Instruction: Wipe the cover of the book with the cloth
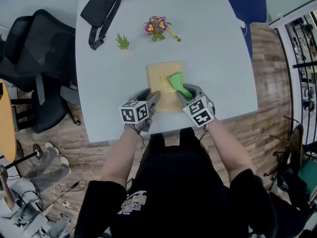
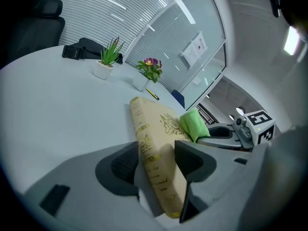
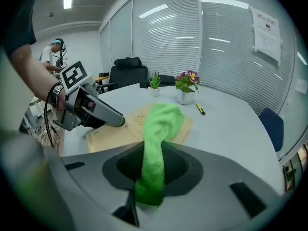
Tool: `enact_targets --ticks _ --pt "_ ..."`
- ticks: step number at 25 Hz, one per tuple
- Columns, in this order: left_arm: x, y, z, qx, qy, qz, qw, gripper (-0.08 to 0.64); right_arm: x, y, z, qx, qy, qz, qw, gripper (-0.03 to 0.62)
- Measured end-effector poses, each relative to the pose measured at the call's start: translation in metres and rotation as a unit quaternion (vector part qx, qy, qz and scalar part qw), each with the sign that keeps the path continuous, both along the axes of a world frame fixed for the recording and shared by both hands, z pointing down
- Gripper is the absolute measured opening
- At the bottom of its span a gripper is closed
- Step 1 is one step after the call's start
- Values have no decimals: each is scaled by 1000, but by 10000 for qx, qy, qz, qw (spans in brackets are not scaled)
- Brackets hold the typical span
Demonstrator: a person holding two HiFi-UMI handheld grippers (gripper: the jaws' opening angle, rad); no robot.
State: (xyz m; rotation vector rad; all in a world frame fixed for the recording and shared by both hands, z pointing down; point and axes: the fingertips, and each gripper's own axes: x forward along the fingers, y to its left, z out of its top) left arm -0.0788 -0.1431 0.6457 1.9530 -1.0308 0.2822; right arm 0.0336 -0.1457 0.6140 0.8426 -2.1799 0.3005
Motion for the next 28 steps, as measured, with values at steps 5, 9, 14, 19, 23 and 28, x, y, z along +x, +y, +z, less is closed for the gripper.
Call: enact_targets --ticks 5,9,14,19,23,28 --pt "0 0 -1 5 10 -4 10000 238 -6 21 -2 0 -27 -158 9999 98" --pt "0 0 0 0 15 -4 10000 238 -10 38 -2 -22 -71 -276 9996 98" --pt "0 0 0 -18 21 4 10000 238 -13 57 -3 -19 -195 -408 9990 98" --pt "0 0 0 -23 21 -1 10000 238 -14 68 -2 -34 -262 -429 9987 98" --pt "0 1 0 -6 28 0 10000 238 -14 70 -1 -105 -269 -445 9986 98" --pt "0 1 0 -31 42 1 10000 238 -16 74 -3 -337 -287 -687 9967 98"
